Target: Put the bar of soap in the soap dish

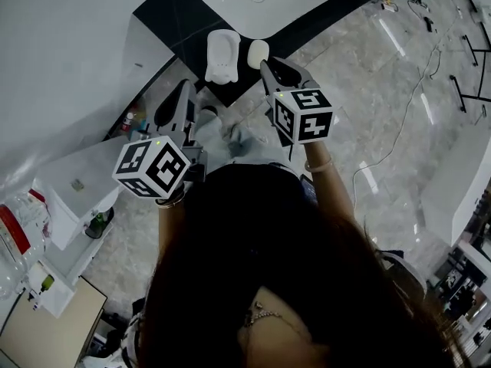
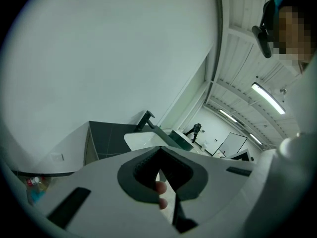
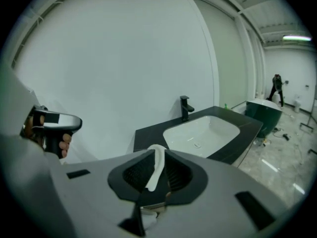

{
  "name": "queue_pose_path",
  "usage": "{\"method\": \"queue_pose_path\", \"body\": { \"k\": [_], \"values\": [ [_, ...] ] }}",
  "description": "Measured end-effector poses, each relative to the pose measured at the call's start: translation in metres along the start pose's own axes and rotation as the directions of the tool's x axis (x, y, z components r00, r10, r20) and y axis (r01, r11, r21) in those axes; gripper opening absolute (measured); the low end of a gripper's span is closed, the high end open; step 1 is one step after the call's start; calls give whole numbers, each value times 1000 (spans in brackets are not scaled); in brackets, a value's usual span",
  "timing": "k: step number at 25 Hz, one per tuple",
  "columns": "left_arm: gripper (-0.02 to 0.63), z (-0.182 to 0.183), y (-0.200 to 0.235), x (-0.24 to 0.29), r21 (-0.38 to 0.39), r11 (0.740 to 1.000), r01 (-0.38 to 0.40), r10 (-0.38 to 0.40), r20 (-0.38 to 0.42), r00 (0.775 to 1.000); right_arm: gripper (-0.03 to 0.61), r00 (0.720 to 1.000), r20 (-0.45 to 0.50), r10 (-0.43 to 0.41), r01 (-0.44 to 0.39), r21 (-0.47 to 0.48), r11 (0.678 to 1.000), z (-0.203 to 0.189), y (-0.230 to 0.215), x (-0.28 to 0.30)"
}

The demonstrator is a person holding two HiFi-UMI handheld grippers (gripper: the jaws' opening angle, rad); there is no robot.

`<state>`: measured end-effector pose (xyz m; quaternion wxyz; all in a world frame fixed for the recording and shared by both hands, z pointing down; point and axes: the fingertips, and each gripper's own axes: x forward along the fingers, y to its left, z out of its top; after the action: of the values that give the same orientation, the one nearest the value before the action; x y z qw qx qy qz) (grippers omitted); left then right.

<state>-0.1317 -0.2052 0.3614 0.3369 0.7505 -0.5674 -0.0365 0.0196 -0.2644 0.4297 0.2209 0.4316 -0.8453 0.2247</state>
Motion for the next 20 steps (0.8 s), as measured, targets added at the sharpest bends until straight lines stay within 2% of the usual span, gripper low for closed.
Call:
{"method": "queue_pose_path", "body": {
  "k": [2,7,12,16,20],
  "values": [
    [-3,12,7,9,6,1000,18,-18,-8,1000,89,999,-20,-31,31,24,999,0,-8,17],
    [-3,30,24,29,8,999,48,-48,-36,998,169,992,-80,-101,109,102,989,-10,-31,55],
    [-3,35,41,39,-6,999,50,-50,-65,997,272,968,-210,-139,169,135,976,-42,-49,94],
    [-3,36,52,45,-18,999,45,-46,-91,995,287,932,-323,-164,221,149,964,-72,-63,117],
    [-3,38,61,48,-20,999,45,-47,-106,993,287,901,-378,-212,277,127,952,-84,-73,131]
  ]
}}
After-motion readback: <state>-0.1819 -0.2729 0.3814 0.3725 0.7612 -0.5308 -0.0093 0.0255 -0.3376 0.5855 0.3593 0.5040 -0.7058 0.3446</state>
